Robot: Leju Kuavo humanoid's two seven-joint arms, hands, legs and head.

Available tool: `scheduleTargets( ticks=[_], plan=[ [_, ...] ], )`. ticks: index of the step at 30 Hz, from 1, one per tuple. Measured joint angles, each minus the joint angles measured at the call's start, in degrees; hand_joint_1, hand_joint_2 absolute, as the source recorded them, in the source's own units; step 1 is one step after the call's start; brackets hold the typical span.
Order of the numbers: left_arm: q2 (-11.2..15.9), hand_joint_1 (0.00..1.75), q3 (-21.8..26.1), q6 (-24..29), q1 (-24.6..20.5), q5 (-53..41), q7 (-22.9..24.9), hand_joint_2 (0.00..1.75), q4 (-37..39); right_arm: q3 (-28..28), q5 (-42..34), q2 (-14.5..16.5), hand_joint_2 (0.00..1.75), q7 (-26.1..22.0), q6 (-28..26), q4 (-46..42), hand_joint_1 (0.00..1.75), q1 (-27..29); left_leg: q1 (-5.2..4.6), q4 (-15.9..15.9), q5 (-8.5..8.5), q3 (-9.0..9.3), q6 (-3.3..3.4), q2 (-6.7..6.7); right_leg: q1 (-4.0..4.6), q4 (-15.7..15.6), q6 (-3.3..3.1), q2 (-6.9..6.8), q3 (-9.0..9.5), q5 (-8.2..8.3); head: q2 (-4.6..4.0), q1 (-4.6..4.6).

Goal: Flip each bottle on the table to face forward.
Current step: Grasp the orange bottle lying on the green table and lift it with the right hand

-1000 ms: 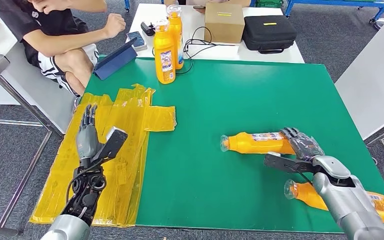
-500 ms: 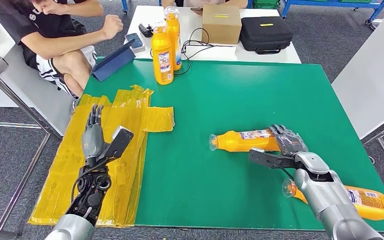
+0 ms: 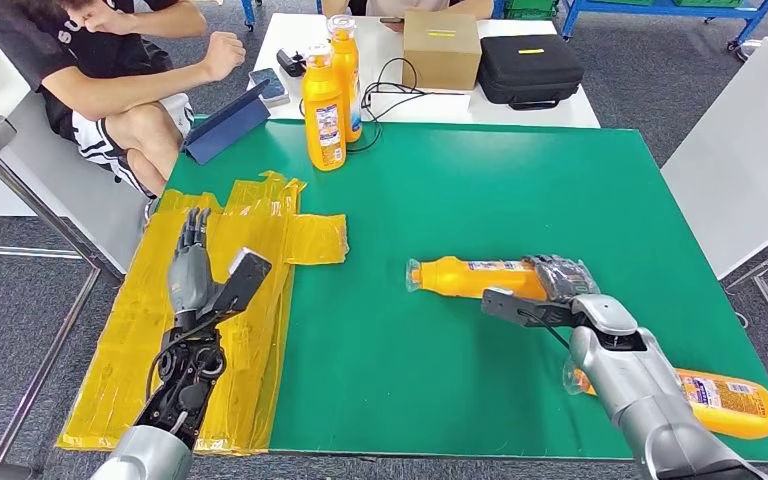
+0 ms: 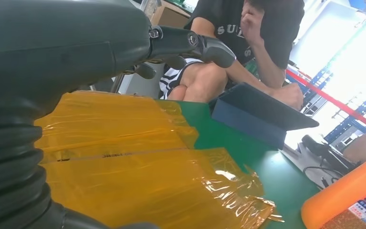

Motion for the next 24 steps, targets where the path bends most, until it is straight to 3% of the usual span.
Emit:
scheduleTargets(
  ticks=[19,24],
  plan=[
    [-0.04,0.00,0.40,0.74,-0.36,0.18,-0.84,1.75,0.34,-1.14,5.73,2.98,1.75,0.39,-0.10,1.96,1.75,-1.87,0.01,-0.01,0.00,-0.04,0.00,0.00,0.01,0.01,0.00,0.00,0.01,0.00,0.00,0.01],
    [-0.04,0.00,0.55,0.68,-0.06,0.21,-1.40,1.75,0.34,-2.61,3.10,6.01,1.75,-2.23,-8.52,1.73,1.75,-1.78,0.01,-0.01,0.05,-0.23,0.00,-0.07,0.02,0.05,0.04,-0.02,-0.11,0.03,0.00,-0.01]
  ],
)
